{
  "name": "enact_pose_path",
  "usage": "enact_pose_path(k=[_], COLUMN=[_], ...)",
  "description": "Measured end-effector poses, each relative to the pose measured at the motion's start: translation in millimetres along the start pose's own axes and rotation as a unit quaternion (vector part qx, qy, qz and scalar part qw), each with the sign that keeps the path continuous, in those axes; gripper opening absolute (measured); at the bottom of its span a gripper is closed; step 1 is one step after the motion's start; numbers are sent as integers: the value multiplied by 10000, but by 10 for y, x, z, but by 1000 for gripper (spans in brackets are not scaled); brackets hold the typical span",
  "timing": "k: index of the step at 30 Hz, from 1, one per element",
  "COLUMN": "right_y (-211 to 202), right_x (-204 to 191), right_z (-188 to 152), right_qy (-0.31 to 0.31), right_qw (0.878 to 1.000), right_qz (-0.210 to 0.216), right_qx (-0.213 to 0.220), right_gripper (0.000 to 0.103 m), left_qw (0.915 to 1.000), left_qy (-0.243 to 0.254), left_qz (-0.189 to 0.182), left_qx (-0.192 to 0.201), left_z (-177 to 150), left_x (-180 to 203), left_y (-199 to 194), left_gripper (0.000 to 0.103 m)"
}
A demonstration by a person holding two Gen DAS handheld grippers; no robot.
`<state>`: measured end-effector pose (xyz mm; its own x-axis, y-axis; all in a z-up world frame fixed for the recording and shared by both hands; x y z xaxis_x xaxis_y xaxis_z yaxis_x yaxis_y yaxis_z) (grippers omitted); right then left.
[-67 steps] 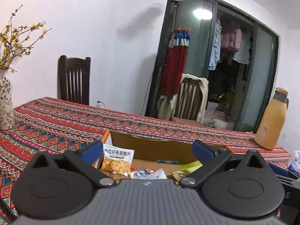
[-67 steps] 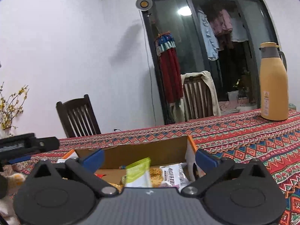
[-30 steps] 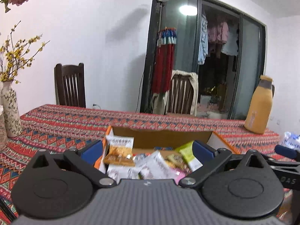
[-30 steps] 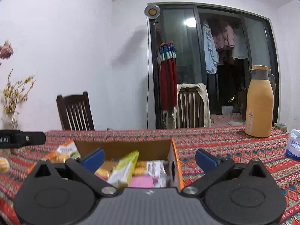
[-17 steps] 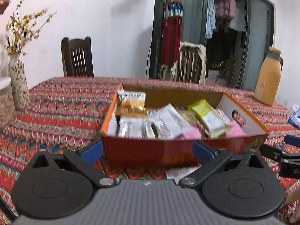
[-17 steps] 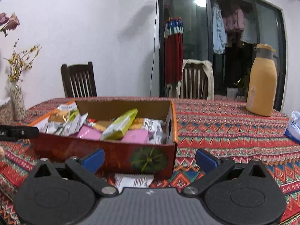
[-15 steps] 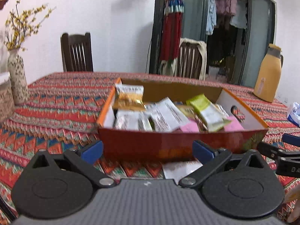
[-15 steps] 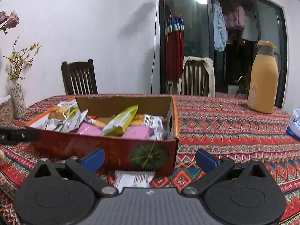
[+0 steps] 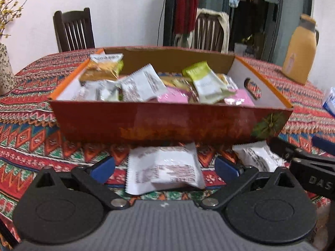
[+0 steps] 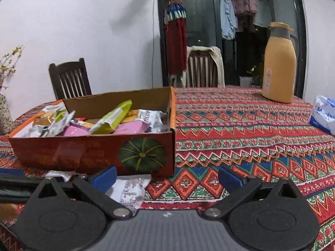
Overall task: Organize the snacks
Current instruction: 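Move both grippers back toward the white packets beside the box, then grasp a white packet with the left gripper while the right gripper grasps another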
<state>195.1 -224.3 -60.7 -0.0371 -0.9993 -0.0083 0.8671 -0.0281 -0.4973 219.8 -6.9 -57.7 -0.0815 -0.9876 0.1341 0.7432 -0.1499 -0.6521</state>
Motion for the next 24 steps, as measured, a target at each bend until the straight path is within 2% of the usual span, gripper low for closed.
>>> enact_pose_path(k=[7, 16, 18, 20, 24], right_y=[4, 38, 43, 49, 67], right_x=[71, 31, 38, 44, 61], right_z=[29, 11, 12, 12, 12], right_qy=[143, 6, 26, 49, 99], right_qw=[9999, 9998, 9998, 9998, 9997], right_qz=[-55, -175, -176, -161, -145], right_qx=[15, -70, -86, -104, -155], right_gripper=[103, 103, 103, 103, 103], left_qw=[9993, 9991, 9992, 9995, 9996], left_qy=[-107, -63, -37, 23, 219], left_qz=[198, 284, 290, 231, 88], left_qx=[-293, -297, -272, -220, -179], left_z=[-14, -12, -15, -16, -25], left_x=[3, 17, 32, 62, 134], left_y=[186, 201, 192, 154, 99], left_gripper=[103, 102, 97, 79, 63])
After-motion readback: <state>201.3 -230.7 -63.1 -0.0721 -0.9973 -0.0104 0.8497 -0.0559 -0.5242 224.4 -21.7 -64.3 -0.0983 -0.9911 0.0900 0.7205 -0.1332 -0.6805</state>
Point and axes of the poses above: each gripper's, at about its wrist camera, not at the fingertips, and y roughly the way its jaws point, x to its right, z to its top, the point moved 4 cm from there along y, roughly the way its jaws point, and after that the axes turned 9 degrees about -z, right-handed, at the moved point
